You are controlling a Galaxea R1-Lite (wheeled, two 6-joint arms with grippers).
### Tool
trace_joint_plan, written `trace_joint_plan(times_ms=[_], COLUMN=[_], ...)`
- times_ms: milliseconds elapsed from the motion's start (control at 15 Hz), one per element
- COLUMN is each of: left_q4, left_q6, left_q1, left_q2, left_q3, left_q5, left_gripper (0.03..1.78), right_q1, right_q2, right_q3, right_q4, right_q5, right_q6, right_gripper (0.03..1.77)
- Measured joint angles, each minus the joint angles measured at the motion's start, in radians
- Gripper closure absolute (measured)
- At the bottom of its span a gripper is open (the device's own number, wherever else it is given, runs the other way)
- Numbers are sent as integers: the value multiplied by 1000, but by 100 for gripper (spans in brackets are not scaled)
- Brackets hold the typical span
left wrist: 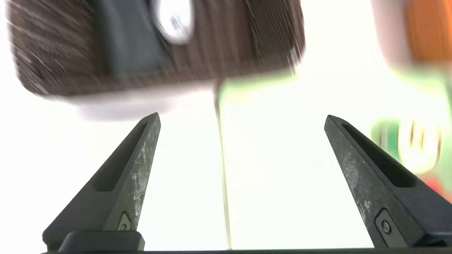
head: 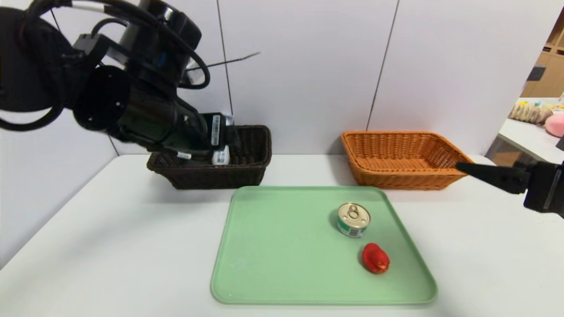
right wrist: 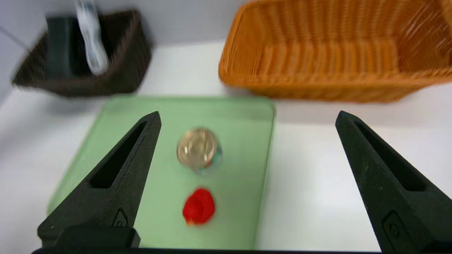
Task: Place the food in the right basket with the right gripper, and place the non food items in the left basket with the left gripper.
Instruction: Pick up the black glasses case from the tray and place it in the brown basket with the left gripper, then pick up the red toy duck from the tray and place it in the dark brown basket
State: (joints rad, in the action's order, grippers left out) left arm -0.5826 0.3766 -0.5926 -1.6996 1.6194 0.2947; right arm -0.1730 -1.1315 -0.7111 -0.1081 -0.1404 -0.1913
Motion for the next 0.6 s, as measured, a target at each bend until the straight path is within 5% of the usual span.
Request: trace_joint_plan(times_ms=[400,600], left_q4=[363,529], left_q6=[-200,-240], left_q1=[-128,-144], left_q2=[211,292], left_q3=[-556,-694], left_q5=[24,53], left_gripper=[14,13], right_q1=[-180,-249], right_q2=[-70,-157], right_q3=[-11,-62], right_q4=[201,236], right_q5=[64,129], right_q6=[31,-24], right_gripper=[9,9])
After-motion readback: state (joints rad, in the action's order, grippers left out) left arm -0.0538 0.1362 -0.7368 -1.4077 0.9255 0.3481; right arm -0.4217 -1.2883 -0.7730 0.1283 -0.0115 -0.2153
